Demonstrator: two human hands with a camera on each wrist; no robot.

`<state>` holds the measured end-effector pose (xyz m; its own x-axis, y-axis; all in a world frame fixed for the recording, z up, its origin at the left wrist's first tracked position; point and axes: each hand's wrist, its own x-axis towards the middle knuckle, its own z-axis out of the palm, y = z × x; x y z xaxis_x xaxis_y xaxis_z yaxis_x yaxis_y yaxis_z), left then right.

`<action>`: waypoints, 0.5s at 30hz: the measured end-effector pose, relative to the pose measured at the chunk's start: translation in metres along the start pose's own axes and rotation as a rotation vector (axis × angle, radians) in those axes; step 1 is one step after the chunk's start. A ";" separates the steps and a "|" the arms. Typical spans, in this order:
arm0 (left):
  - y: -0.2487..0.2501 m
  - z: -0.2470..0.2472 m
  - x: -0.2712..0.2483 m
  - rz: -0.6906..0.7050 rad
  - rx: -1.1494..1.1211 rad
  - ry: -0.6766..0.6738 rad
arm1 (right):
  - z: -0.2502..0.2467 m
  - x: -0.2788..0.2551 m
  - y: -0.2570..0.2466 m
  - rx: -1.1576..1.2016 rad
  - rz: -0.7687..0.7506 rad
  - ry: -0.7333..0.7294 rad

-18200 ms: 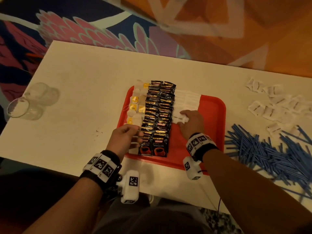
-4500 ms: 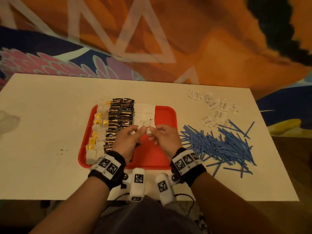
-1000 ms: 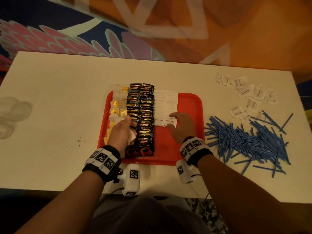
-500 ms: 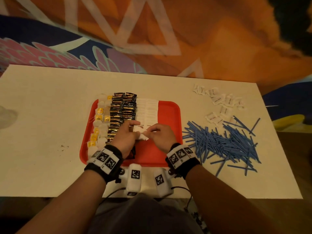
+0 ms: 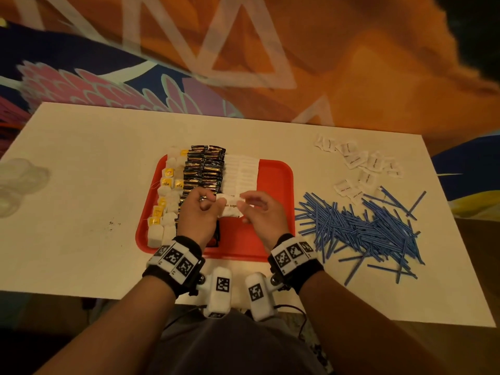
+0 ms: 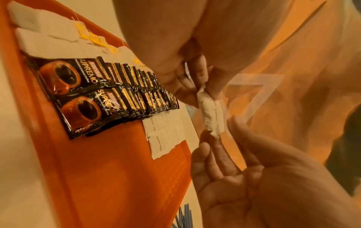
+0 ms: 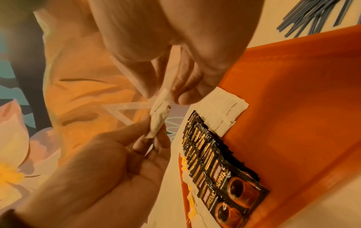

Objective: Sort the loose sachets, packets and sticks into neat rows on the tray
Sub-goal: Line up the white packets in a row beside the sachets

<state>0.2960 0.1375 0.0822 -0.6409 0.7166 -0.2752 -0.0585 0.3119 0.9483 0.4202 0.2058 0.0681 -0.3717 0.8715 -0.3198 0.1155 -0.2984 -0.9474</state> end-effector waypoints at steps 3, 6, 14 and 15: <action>0.000 -0.002 -0.001 0.034 0.019 -0.018 | 0.003 -0.001 0.000 -0.003 0.017 -0.067; 0.002 -0.004 -0.002 0.075 0.022 -0.054 | 0.004 0.002 -0.002 -0.032 0.035 -0.046; 0.001 -0.007 0.001 0.146 0.106 -0.190 | 0.002 0.007 0.001 -0.024 -0.009 -0.020; -0.001 -0.007 0.003 0.163 0.132 -0.204 | 0.002 0.007 0.002 -0.030 -0.013 -0.022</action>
<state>0.2888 0.1347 0.0817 -0.4661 0.8702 -0.1597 0.1410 0.2512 0.9576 0.4163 0.2105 0.0644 -0.3937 0.8664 -0.3071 0.1376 -0.2748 -0.9516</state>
